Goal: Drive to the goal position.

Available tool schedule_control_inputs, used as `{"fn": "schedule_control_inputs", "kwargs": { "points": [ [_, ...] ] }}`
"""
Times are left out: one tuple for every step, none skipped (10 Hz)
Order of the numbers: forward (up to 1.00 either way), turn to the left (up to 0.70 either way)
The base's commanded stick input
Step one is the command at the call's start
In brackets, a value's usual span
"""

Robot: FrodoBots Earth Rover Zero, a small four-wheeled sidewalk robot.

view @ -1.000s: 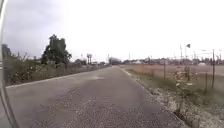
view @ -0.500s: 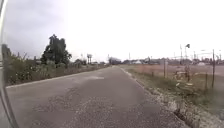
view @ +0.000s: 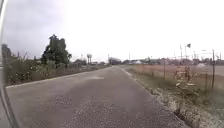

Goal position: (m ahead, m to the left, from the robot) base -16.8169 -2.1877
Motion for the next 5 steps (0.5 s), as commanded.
{"fn": "schedule_control_inputs", "kwargs": {
  "points": [
    [0.07, 0.0],
    [0.08, 0.0],
    [0.08, 0.0],
    [0.08, 0.0],
    [0.07, 0.0]
  ]
}}
